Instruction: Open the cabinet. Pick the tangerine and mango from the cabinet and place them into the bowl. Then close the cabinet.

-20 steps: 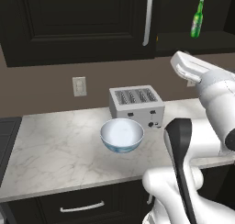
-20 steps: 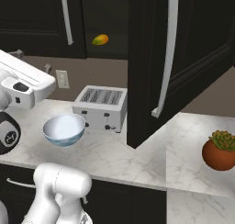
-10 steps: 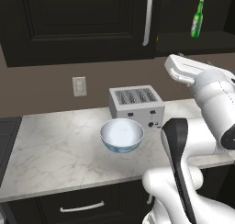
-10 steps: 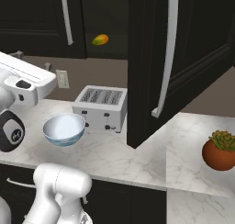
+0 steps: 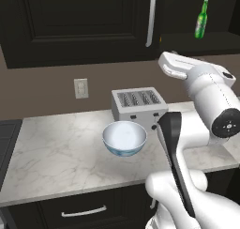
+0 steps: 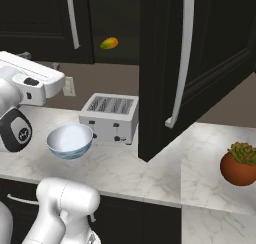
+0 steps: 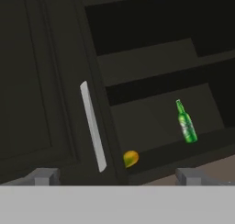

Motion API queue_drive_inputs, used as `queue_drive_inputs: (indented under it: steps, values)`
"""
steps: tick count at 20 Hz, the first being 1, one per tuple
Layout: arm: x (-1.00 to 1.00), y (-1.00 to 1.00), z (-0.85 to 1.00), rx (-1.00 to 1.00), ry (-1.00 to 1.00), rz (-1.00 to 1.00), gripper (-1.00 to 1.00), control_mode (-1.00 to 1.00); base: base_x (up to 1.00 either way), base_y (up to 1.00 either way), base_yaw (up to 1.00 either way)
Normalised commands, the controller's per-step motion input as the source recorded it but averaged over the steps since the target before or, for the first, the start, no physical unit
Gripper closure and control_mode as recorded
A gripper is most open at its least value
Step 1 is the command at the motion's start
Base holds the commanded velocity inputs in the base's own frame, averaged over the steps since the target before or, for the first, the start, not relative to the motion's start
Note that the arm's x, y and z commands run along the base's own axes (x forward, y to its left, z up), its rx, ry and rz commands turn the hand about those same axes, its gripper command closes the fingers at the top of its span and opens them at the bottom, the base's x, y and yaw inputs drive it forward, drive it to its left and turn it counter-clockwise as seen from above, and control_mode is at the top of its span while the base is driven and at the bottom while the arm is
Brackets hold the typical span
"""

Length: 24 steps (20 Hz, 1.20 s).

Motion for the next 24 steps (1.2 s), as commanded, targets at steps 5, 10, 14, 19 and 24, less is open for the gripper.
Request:
queue_drive_inputs:
  steps: [5,10,14,19,24]
  values:
    - [0.05,0.00,0.00,-0.01,0.01,0.02,-1.00,-1.00,0.00,0.00,0.00]
    - [0.00,0.00,0.00,0.00,0.00,0.00,-1.00,-1.00,0.00,0.00,0.00]
    - [0.00,0.00,0.00,0.00,0.00,0.00,-1.00,-1.00,0.00,0.00,0.00]
    - [0.00,0.05,0.00,-0.02,-0.03,0.03,-1.00,-1.00,0.00,0.00,0.00]
    - [0.04,0.14,0.00,-0.09,0.03,0.03,-1.00,-1.00,0.00,0.00,0.00]
